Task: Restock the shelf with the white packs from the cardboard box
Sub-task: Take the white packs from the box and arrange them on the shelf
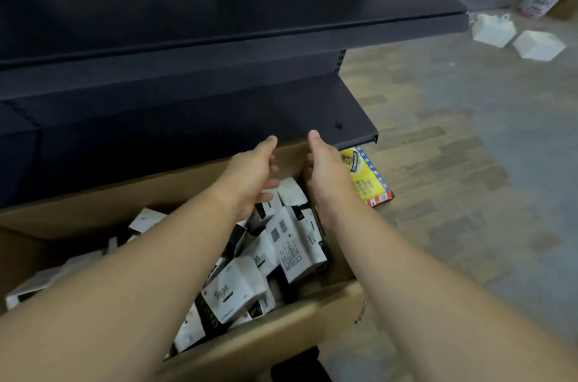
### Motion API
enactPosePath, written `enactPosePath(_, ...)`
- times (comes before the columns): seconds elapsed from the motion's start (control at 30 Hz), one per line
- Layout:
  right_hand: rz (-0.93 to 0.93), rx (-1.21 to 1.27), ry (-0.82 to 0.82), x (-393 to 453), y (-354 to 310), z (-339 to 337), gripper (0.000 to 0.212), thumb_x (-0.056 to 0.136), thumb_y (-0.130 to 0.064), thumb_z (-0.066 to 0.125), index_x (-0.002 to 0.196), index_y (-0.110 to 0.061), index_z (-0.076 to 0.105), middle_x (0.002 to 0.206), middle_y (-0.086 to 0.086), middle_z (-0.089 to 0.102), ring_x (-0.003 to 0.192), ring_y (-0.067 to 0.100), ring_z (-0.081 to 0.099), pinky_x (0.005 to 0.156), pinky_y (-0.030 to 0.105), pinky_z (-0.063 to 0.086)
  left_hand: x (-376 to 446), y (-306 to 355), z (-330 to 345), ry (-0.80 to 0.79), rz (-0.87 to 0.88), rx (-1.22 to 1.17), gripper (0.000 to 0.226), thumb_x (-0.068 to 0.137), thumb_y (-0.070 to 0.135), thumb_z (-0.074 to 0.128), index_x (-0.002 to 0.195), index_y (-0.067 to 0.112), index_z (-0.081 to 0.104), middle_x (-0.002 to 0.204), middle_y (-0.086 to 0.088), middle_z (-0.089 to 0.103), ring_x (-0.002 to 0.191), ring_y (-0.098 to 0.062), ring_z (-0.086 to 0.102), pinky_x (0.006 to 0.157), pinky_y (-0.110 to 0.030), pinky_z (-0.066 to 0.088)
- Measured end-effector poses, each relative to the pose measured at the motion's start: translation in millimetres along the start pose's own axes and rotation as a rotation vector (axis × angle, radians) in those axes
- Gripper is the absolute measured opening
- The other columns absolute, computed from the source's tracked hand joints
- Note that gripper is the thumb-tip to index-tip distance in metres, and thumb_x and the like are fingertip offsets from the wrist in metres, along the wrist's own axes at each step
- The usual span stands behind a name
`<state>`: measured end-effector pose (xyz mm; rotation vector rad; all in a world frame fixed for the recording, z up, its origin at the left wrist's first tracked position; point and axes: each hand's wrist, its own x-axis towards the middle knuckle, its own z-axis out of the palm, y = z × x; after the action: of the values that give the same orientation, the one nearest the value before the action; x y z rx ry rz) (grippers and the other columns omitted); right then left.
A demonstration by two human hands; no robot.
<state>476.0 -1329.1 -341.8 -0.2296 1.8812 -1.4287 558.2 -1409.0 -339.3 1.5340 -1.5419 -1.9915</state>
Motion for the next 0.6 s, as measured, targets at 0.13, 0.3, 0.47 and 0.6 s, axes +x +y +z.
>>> enactPosePath(0.13,0.074,-0.016,0.028,12.0,21.8,-12.0,0.078,0.081,-0.072,0.047,0.143,-0.024,0.044,0.141,-0.004,0.050,0.130,0.017,0.046,0.112,0.045,0.035,25.5,-14.4,17.4,-0.028,-0.072,0.037,0.045,0.094,0.058,0.048,0.108,0.017,0.061,0.109,-0.003,0.065,0.095,-0.020,0.065,0.081,-0.038,0.053)
enactPosePath(0.3,0.171,-0.002,0.022,27.6,43.6,-15.5,0.095,0.068,-0.080,0.048,0.148,-0.030,0.038,0.149,-0.005,0.046,0.138,0.019,0.041,0.114,0.048,0.033,50.1,-29.8,36.1,-0.052,-0.135,0.085,0.052,0.095,0.057,0.046,0.124,0.015,0.057,0.109,-0.001,0.062,0.096,-0.019,0.061,0.088,-0.039,0.051)
enactPosePath(0.47,0.258,-0.059,0.002,42.7,61.9,-29.4,0.064,0.096,-0.059,0.043,0.150,-0.024,0.036,0.148,-0.002,0.044,0.133,0.019,0.042,0.104,0.034,0.032,69.3,-41.9,51.5,-0.074,-0.177,0.129,0.055,0.095,0.056,0.046,0.131,0.015,0.055,0.113,-0.003,0.062,0.099,-0.020,0.061,0.092,-0.042,0.049)
enactPosePath(0.6,0.393,-0.108,0.058,51.8,85.5,-29.3,0.068,0.093,-0.062,0.043,0.146,-0.019,0.042,0.136,0.002,0.054,0.121,0.023,0.051,0.096,0.034,0.037,86.4,-55.3,59.8,-0.066,-0.203,0.189,0.058,0.094,0.058,0.047,0.133,0.017,0.055,0.117,-0.003,0.061,0.103,-0.021,0.059,0.088,-0.038,0.048)
